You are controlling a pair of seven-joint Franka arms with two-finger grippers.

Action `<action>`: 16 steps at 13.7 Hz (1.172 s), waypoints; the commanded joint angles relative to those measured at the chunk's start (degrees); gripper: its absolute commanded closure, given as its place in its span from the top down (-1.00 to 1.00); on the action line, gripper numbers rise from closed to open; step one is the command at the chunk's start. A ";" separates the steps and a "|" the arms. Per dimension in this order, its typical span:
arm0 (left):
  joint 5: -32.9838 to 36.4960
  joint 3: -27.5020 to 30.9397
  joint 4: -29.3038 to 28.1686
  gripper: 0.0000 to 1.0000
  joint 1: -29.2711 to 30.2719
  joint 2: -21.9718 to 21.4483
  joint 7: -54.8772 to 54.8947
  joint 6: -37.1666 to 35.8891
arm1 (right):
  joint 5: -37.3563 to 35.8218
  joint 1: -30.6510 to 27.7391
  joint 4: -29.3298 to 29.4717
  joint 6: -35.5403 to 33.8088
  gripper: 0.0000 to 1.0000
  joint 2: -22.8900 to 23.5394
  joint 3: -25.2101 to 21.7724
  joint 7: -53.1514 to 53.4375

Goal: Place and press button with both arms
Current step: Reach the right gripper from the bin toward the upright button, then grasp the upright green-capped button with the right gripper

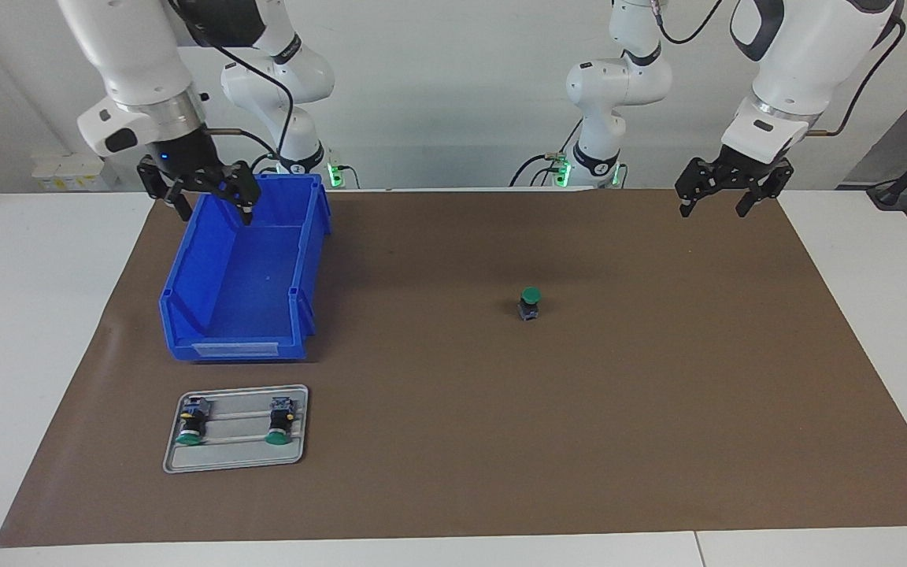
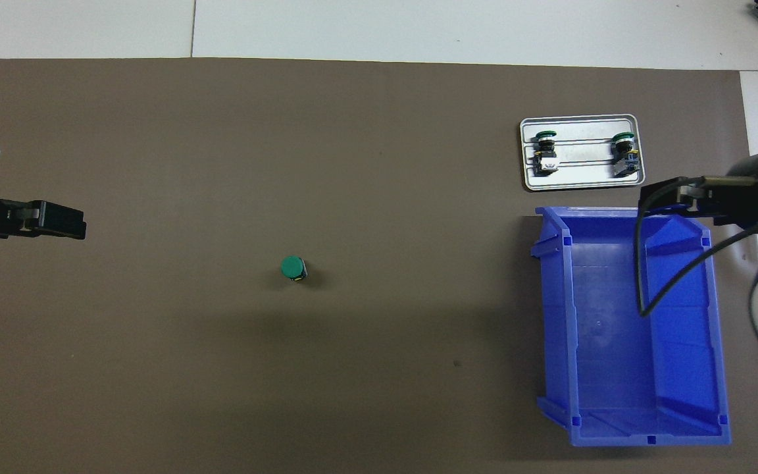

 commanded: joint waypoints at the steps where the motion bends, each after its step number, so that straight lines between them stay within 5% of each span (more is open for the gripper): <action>1: 0.20 -0.34 -0.67 1.00 0.54 -0.64 -0.04 -0.11 | 2.83 6.74 -3.24 7.42 1.00 3.48 0.15 6.18; 8: 0.20 -0.34 -0.67 1.00 0.54 -0.64 -0.04 -0.11 | 3.21 28.46 -1.31 29.83 1.00 19.31 0.15 33.87; 13: 0.20 -0.34 -0.67 1.00 0.54 -0.64 -0.04 -0.11 | 1.55 37.17 4.67 37.83 1.00 30.55 0.06 34.34; 16: 0.20 -0.34 -0.67 1.00 0.54 -0.64 -0.04 -0.11 | -3.03 37.62 4.76 41.54 1.00 34.18 0.15 33.99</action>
